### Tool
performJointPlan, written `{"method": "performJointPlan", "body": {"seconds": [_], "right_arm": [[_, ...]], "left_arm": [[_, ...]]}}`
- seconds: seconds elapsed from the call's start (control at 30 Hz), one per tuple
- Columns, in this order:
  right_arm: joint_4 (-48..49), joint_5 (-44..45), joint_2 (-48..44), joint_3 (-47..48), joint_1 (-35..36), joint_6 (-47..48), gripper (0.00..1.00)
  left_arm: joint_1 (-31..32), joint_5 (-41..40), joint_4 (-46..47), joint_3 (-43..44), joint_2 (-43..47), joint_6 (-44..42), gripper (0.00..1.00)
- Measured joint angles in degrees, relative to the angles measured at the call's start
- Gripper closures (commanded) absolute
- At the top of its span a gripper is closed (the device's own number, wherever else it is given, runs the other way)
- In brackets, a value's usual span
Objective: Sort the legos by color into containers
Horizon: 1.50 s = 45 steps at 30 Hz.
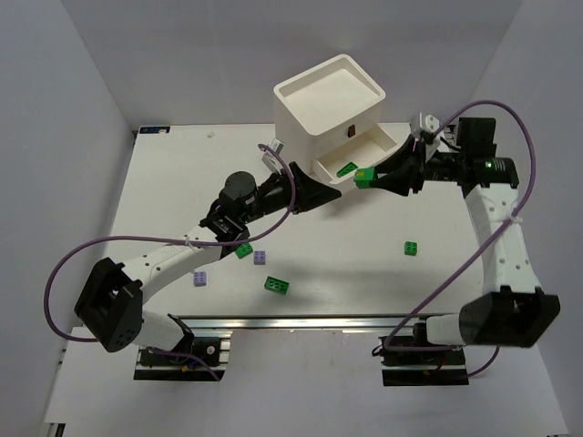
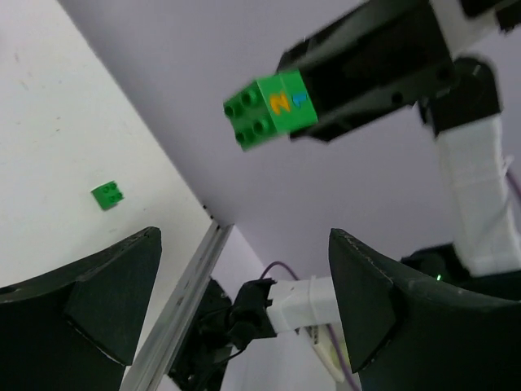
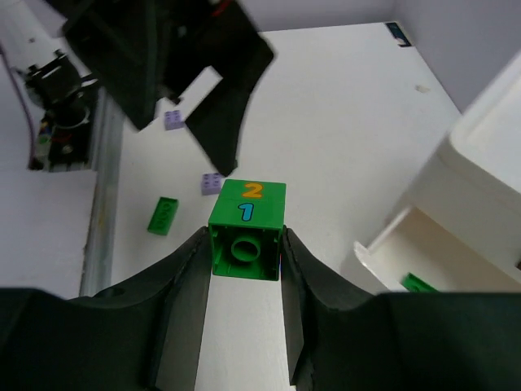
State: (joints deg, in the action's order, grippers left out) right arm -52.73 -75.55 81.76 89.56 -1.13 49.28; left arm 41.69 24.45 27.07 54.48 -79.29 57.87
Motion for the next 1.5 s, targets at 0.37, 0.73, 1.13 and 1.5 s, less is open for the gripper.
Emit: {"method": "performJointPlan", "body": {"seconds": [0.37, 0.73, 1.13, 1.5], "right_arm": [[47.89, -4.13, -14.73, -25.44, 5.33, -31.21, 1.0], [51.32, -2.08, -17.16, -25.51, 7.74, -31.1, 1.0], [50.77, 0.68, -17.66, -25.79, 10.32, -30.25, 1.0], [48.98, 2.34, -17.7, -26.03, 10.49, -27.17, 1.0]], "left_arm": [[-0.11, 0.35, 12.44, 0.61, -3.39, 9.16, 0.03], [-0.22, 1.77, 13.53, 0.63, -4.61, 12.66, 0.05], [-0.26, 3.48, 17.25, 0.63, -6.64, 16.17, 0.53], [-0.79, 4.09, 18.25, 0.63, -7.69, 18.45, 1.0]]}}
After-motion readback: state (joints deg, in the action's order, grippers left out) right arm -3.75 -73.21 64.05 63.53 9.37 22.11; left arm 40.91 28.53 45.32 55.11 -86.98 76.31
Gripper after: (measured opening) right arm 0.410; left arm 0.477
